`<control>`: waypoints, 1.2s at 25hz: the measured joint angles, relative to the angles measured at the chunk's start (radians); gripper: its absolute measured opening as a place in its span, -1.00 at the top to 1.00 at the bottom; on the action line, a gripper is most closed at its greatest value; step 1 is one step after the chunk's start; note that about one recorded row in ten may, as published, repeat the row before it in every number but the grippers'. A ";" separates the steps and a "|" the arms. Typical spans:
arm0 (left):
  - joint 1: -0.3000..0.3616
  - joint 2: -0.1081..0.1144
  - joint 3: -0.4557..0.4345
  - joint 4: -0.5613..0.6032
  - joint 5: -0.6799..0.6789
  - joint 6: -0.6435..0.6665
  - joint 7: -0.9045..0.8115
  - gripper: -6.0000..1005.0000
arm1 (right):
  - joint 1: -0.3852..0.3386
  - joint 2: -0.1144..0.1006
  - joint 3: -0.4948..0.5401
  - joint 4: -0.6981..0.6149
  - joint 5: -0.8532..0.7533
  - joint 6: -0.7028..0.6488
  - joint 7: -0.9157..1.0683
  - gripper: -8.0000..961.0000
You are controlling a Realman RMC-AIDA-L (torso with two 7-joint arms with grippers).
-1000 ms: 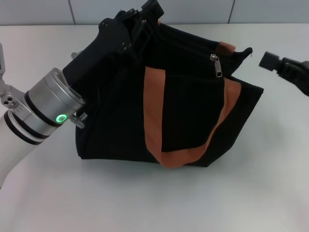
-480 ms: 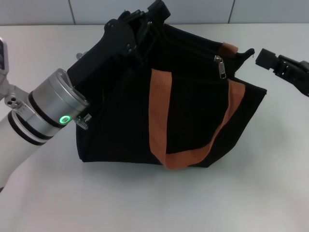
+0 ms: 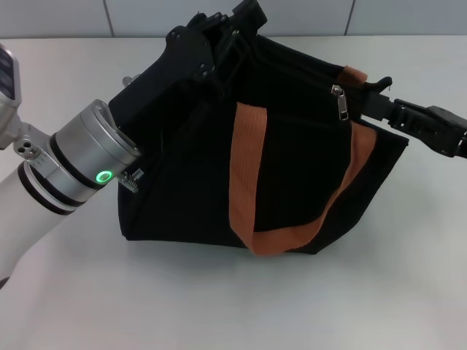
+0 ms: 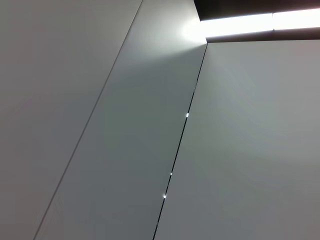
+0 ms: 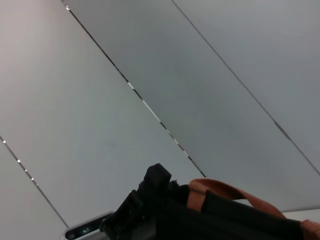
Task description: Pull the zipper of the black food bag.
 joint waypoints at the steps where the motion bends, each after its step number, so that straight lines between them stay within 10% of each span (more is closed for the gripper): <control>1: 0.000 0.000 0.000 0.000 0.000 -0.001 0.000 0.95 | 0.000 0.000 0.000 0.002 0.000 0.001 0.002 0.61; 30: -0.008 -0.002 -0.007 0.001 -0.001 -0.006 0.009 0.95 | 0.051 -0.004 0.002 0.024 -0.052 0.057 0.106 0.48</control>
